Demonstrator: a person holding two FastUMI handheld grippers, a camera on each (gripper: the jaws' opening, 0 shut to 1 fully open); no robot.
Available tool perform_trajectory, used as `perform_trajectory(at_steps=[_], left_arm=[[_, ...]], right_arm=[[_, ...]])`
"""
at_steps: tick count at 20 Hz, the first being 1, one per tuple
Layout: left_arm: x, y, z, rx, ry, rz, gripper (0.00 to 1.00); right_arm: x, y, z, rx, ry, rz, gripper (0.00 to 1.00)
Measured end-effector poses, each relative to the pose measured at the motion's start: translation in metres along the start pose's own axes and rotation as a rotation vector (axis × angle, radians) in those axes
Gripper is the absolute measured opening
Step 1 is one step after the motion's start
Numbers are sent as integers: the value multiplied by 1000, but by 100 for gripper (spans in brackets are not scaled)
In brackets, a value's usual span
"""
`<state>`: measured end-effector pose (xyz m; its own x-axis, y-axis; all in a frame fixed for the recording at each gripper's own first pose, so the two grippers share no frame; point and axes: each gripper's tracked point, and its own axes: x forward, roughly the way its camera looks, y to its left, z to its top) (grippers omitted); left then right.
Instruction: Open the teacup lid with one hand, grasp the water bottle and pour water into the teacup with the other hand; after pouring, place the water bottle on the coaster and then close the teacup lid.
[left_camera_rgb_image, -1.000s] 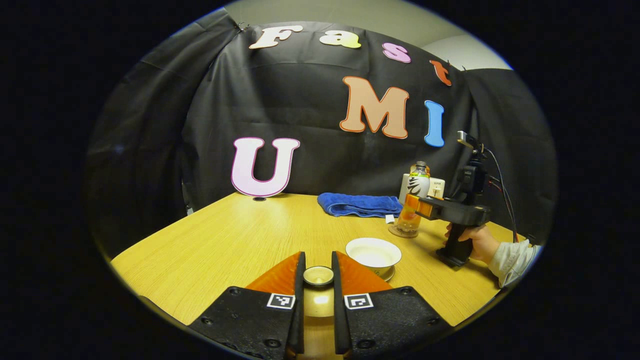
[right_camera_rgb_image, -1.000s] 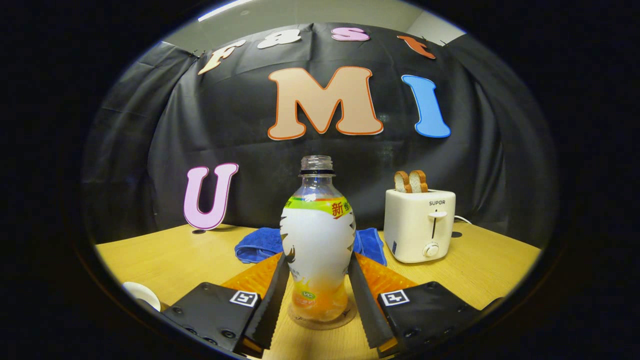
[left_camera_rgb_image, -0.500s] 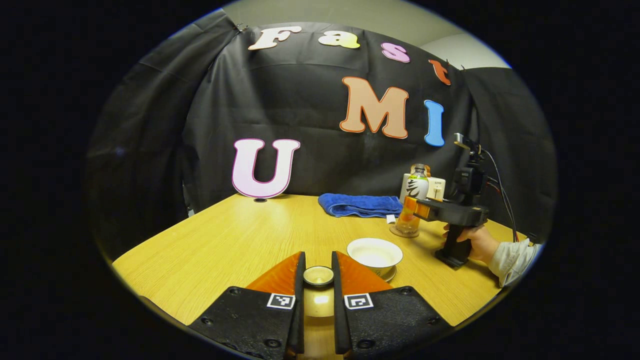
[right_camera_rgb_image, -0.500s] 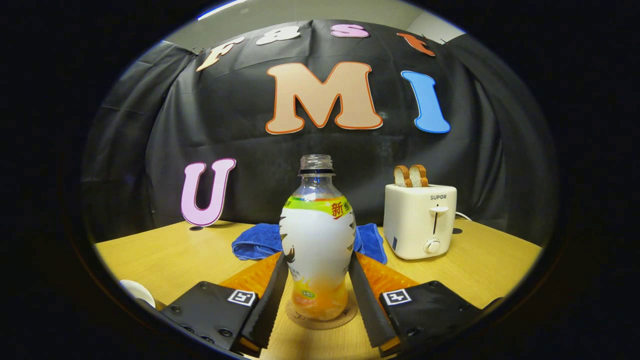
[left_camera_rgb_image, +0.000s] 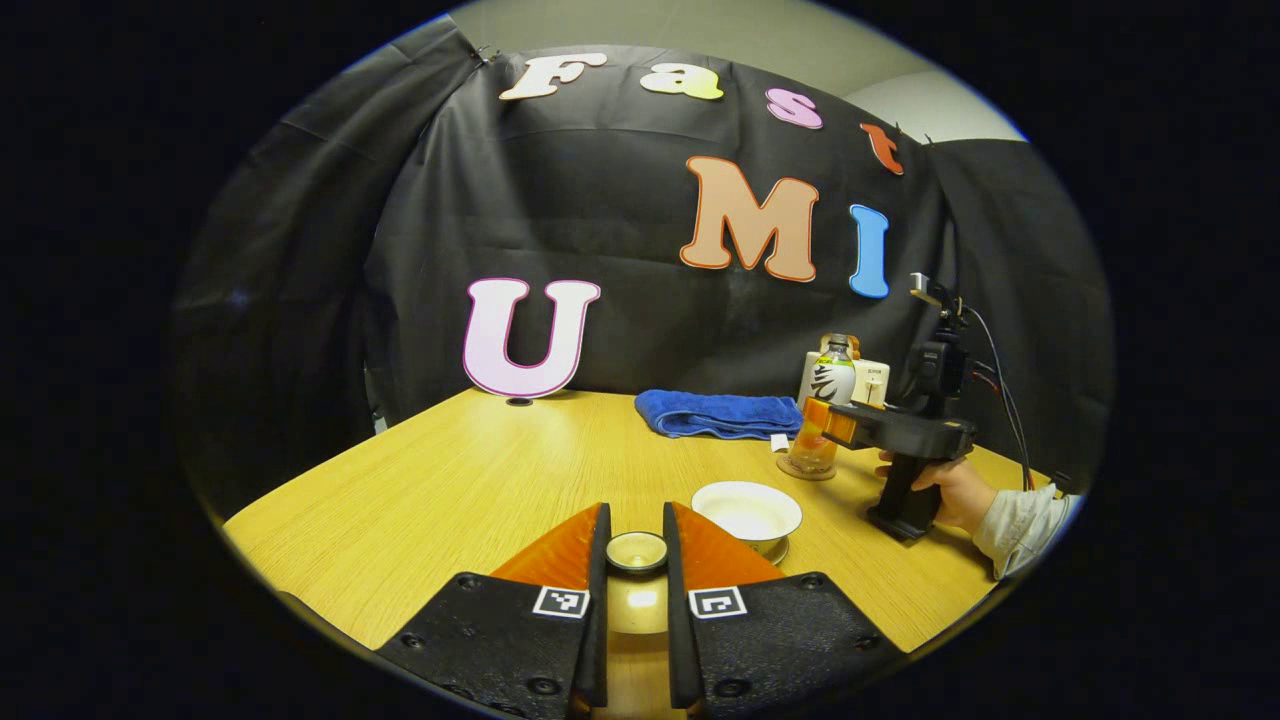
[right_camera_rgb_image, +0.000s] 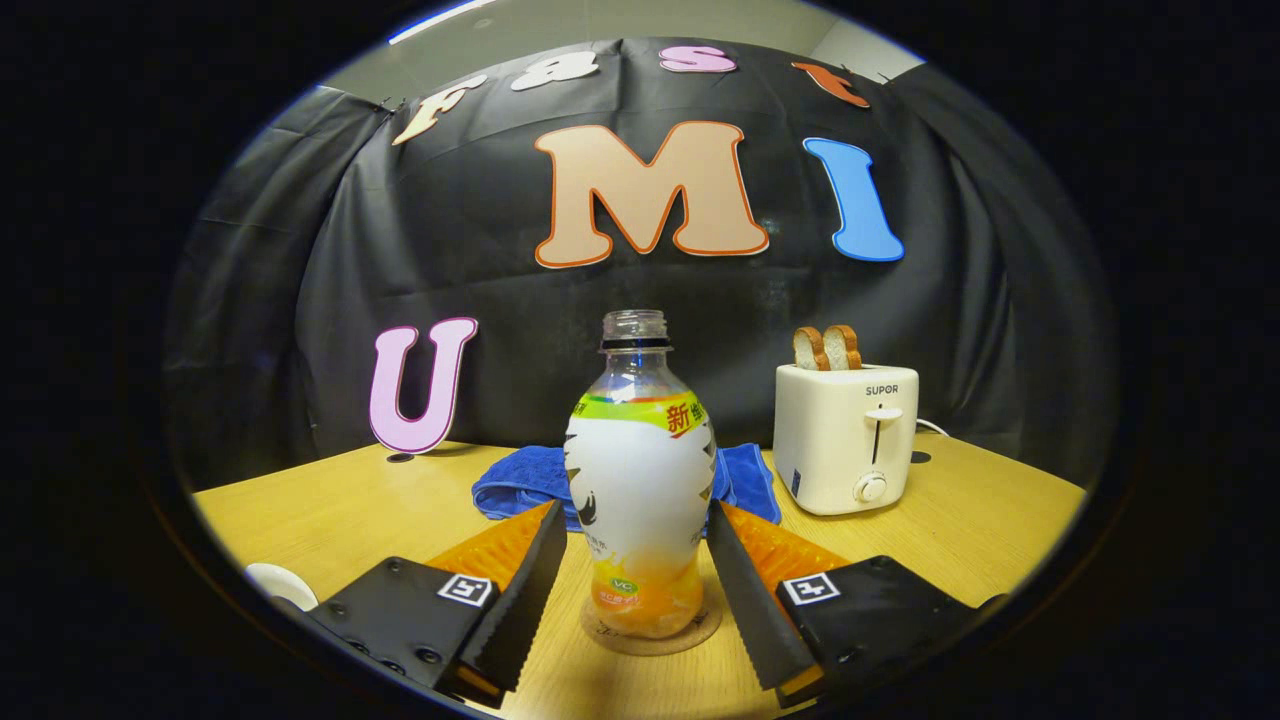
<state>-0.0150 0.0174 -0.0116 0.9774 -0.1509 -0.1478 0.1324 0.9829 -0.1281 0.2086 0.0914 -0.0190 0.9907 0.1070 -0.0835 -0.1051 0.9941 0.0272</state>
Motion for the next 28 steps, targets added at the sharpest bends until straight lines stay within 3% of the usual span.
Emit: perform_trajectory(at_steps=[5,20,22,28], left_arm=[[2,-5,4,7,-3,-10,22],[33,-41,18,35,4,-92,22],[39,-45,19,45,4,-103,22],[59,-63,15,43,15,-131,22]], right_arm=[[-12,1,2,-24,-17,1,100],[-86,-3,35,-20,-91,49,97],[-93,-9,37,-45,-95,40,100],[-112,-24,31,-40,-75,38,96]])
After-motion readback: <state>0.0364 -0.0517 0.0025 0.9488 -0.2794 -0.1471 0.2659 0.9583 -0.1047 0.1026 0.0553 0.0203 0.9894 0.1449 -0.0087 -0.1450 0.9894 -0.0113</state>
